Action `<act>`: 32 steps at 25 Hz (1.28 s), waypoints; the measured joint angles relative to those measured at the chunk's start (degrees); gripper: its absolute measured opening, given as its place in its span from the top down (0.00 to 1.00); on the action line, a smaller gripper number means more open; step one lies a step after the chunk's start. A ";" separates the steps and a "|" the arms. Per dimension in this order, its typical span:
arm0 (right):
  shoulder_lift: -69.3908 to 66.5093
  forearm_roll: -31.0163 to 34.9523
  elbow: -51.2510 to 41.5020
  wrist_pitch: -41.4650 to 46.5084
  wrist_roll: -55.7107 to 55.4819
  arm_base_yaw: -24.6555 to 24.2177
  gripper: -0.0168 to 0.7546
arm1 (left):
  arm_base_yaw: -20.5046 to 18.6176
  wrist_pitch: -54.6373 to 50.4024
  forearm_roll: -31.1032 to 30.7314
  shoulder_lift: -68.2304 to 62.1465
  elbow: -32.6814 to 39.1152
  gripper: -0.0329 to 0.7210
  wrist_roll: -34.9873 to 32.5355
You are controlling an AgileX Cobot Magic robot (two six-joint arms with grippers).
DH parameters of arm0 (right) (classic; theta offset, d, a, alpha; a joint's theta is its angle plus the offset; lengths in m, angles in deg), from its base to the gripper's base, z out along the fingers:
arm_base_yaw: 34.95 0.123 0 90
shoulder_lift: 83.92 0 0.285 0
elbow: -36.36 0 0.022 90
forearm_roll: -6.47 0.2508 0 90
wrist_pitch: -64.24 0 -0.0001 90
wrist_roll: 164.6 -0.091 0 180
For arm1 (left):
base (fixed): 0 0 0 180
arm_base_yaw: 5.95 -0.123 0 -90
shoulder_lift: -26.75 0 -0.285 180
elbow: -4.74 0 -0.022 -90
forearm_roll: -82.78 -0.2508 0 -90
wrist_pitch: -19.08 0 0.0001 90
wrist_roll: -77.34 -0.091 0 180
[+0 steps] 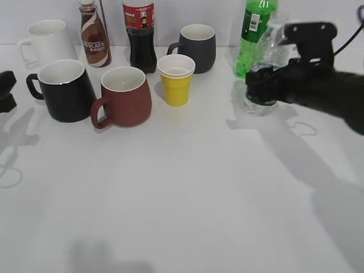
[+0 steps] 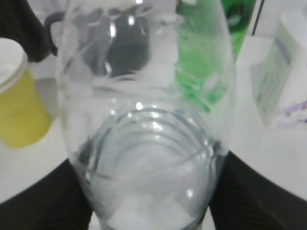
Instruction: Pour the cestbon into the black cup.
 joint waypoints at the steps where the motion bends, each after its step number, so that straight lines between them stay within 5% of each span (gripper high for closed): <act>1: -1.06 -0.20 0.00 -1.23 -0.59 0.00 0.37 | 0.00 -0.05 0.02 1.08 0.31 0.56 0.00; 7: -4.27 -1.45 0.00 -3.99 -1.76 0.00 0.37 | 0.00 -0.40 0.01 4.34 0.70 0.56 -0.42; 13: -4.18 -1.93 0.00 -5.52 -1.27 0.00 0.12 | 0.00 -0.44 -0.18 4.52 0.70 0.56 -0.42; 20: 4.50 -2.39 0.00 -5.63 0.52 0.00 0.11 | 0.00 -5.49 -2.43 10.61 0.74 0.56 -0.42; 25: 17.10 -5.00 0.15 2.50 1.13 0.17 0.11 | 0.08 -23.20 -2.49 24.66 -0.20 0.56 -0.36; 32: 33.22 -6.53 0.15 27.58 1.26 0.25 0.11 | 3.90 -60.68 -0.42 50.71 -5.51 0.52 -0.06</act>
